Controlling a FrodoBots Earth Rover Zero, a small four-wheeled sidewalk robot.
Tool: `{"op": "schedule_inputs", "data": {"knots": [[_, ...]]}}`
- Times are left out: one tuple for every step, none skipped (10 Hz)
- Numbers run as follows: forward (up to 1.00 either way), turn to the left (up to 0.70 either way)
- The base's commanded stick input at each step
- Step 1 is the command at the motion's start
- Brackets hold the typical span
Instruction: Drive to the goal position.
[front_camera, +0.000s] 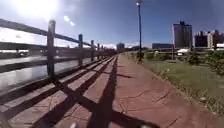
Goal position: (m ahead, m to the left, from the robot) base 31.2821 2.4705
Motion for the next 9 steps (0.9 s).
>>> {"op": "schedule_inputs", "data": {"knots": [[0.85, 0.0], [0.85, 0.0], [0.85, 0.0], [0.85, 0.0], [0.85, 0.0], [0.85, 0.0], [0.85, -0.08], [0.85, -0.34], [0.85, -0.34]]}}
